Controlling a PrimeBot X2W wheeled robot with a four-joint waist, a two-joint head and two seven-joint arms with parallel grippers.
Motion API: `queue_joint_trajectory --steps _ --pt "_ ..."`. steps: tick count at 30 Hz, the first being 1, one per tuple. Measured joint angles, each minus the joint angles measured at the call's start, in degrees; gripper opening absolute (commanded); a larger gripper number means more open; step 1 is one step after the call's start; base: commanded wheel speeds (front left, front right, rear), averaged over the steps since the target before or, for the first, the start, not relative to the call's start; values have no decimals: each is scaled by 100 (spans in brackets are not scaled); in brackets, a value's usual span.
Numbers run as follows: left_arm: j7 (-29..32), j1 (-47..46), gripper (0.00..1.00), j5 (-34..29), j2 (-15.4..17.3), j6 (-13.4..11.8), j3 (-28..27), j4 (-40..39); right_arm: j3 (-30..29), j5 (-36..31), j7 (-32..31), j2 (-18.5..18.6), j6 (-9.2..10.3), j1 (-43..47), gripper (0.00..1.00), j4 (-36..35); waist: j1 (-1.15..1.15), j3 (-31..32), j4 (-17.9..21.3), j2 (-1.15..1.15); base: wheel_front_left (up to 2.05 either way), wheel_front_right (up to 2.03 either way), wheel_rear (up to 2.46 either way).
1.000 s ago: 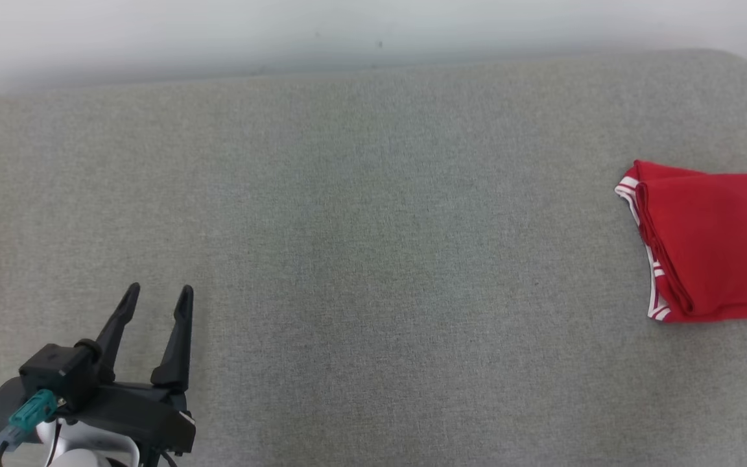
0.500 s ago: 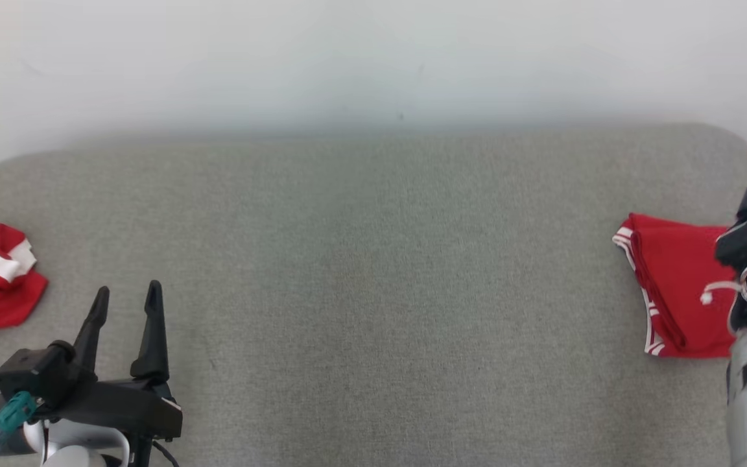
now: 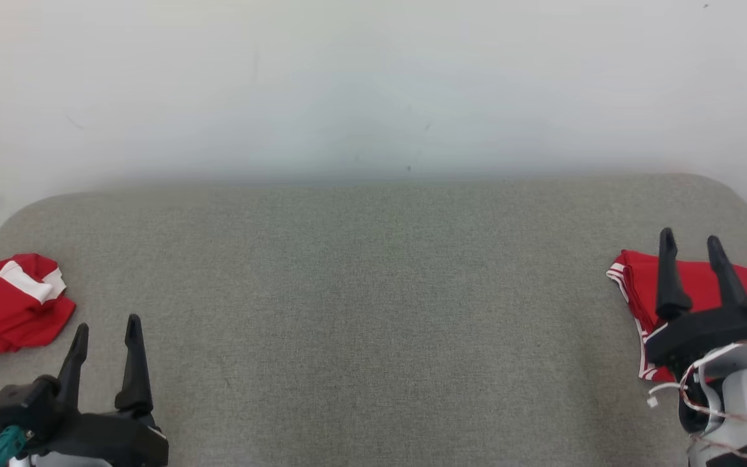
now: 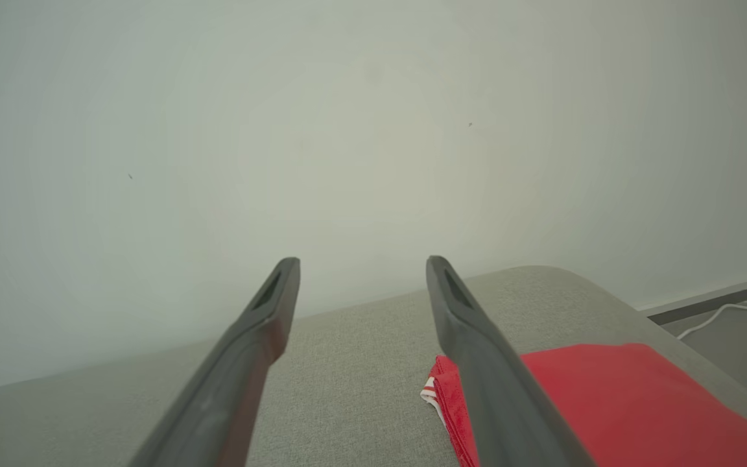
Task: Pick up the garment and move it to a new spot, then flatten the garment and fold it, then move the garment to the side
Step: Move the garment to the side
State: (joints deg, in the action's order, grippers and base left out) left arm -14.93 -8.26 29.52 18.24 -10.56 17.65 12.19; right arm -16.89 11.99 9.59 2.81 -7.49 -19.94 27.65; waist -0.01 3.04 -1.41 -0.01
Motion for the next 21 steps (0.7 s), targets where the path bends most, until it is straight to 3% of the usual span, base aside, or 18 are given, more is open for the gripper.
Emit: queue_joint_trajectory --steps 12,21 --pt "0 432 100 -243 58 -4 90 -86 396 -208 -200 -2 0 1204 100 -1321 1 100 -36 1 0 0 0" --pt "0 638 100 -5 -99 54 -3 -101 427 -227 -147 -1 0 1574 100 -1629 0 125 1 1 0 0 0"
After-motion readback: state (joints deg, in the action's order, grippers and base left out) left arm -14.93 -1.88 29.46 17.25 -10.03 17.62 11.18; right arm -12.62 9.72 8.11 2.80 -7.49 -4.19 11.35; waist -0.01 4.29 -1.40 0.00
